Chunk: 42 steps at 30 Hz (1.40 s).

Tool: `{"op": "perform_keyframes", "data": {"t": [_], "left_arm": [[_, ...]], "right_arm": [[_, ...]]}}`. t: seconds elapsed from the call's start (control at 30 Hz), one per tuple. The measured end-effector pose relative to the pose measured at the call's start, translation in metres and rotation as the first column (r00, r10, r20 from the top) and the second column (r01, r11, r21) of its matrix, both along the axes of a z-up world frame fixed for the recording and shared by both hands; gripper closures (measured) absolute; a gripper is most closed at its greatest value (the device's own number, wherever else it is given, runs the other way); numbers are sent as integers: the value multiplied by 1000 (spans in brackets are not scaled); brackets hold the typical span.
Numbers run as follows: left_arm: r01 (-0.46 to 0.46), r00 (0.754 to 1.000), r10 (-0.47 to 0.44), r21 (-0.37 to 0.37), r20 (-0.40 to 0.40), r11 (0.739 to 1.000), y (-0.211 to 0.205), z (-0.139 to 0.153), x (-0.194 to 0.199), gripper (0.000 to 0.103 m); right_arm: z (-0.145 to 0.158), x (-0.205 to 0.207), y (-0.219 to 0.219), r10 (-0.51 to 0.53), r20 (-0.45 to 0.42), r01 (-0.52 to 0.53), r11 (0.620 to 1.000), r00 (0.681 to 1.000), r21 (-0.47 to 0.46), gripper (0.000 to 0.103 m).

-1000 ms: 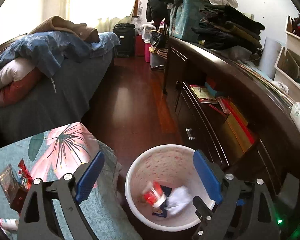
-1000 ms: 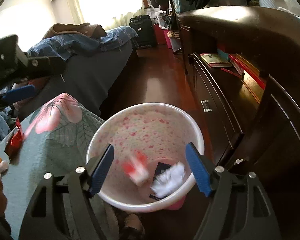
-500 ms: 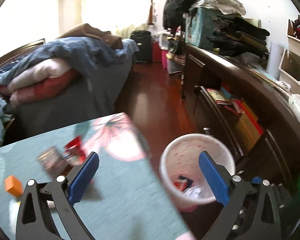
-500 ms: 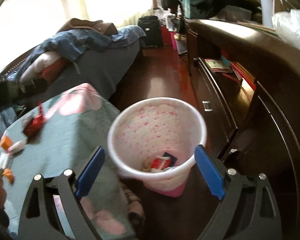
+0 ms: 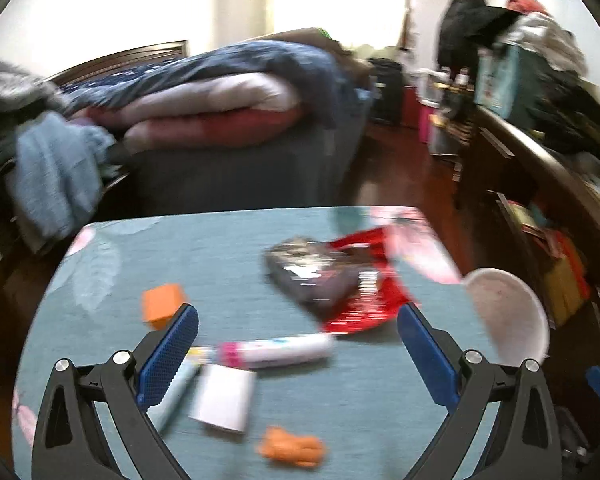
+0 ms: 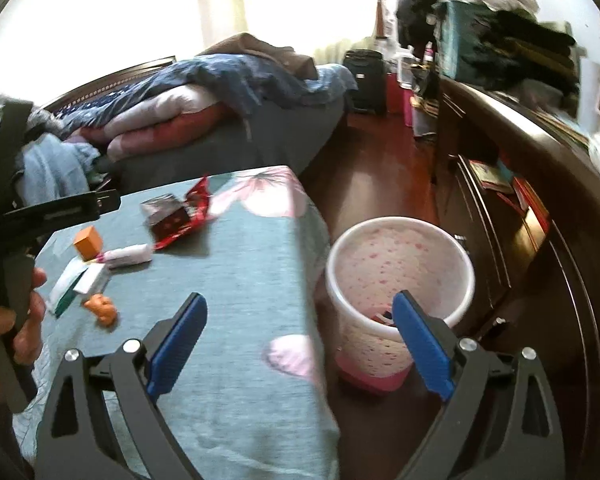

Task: Collect trash
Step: 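Move both grippers back to the table toward the orange cube and tube, then grasp the orange cube with left gripper while right grasps the pink-and-white tube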

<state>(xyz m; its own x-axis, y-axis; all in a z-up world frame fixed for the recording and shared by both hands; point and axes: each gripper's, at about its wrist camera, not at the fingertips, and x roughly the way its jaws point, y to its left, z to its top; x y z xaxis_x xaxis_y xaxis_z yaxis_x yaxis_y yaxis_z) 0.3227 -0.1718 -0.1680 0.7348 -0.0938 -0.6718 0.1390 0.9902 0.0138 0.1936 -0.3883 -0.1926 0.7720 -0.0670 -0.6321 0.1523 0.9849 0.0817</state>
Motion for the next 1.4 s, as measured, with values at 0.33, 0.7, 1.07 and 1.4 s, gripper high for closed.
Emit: {"op": "perform_keyframes", "data": {"t": [0.33,0.7,1.07,1.4], "left_arm": [[-170,978,163,-46,-130,984,70,-46,64,4],[-162,967,132,-129,-217,978,101,-66,79,69],[-163,985,154,-147,-72,976,158,-18,35,69],[-153,987,144,-162,-67,975,179,-21,30,69]], "right_arm": [[9,22,58,104,-8,-105,993,994,-54,9],[-12,79,137,212,-104,-216,976,972,-27,9],[-32,158,185,177,-183,-177,984,967,13,9],[-54,191,210,167,-247,-178,984,954,-20,9]]}}
